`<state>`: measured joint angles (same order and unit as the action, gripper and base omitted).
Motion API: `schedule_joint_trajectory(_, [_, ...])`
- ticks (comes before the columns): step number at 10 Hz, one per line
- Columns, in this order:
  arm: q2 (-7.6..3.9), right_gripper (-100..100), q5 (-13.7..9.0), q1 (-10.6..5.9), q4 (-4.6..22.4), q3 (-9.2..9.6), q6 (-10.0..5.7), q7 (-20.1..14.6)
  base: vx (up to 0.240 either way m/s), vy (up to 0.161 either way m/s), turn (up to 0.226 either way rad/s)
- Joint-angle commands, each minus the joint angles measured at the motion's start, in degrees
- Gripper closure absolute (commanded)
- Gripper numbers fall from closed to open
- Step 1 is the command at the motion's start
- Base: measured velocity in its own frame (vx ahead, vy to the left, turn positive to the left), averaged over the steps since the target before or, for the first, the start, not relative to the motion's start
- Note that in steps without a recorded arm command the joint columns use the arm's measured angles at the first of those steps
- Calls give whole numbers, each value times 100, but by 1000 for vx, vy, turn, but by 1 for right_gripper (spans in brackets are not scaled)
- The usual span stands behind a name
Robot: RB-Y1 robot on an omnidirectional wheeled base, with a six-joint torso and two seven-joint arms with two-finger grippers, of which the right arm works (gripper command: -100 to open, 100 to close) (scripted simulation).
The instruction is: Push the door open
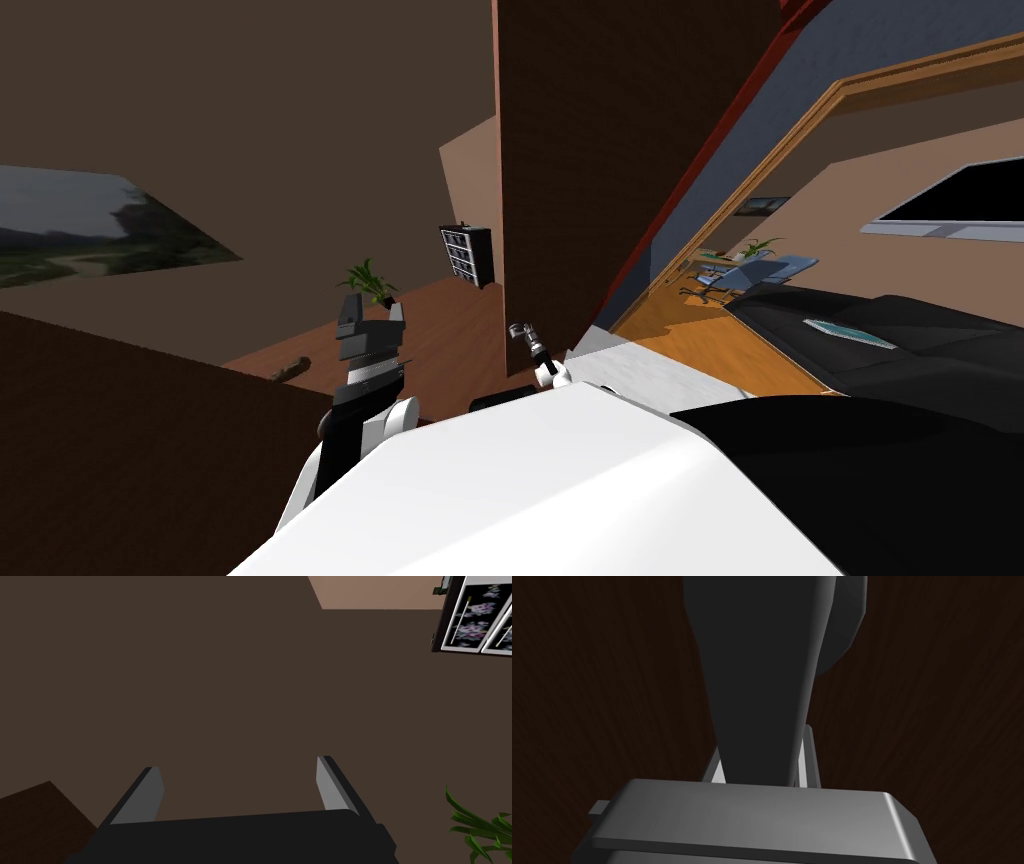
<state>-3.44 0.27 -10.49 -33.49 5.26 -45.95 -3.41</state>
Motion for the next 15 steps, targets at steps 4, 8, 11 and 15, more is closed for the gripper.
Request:
schedule_joint_trajectory(4, [-132,100,-211,4,-99,-243,-11,201,207,65,-67])
schedule_joint_trajectory(8, [-143,100,-343,4,-95,-377,-9,324,146,47,-78])
schedule_joint_trajectory(11, [-122,100,-477,4,-92,-512,-8,449,200,126,-101])
schedule_joint_trajectory(15, [-57,100,-624,5,-88,-661,-6,587,168,92,-80])
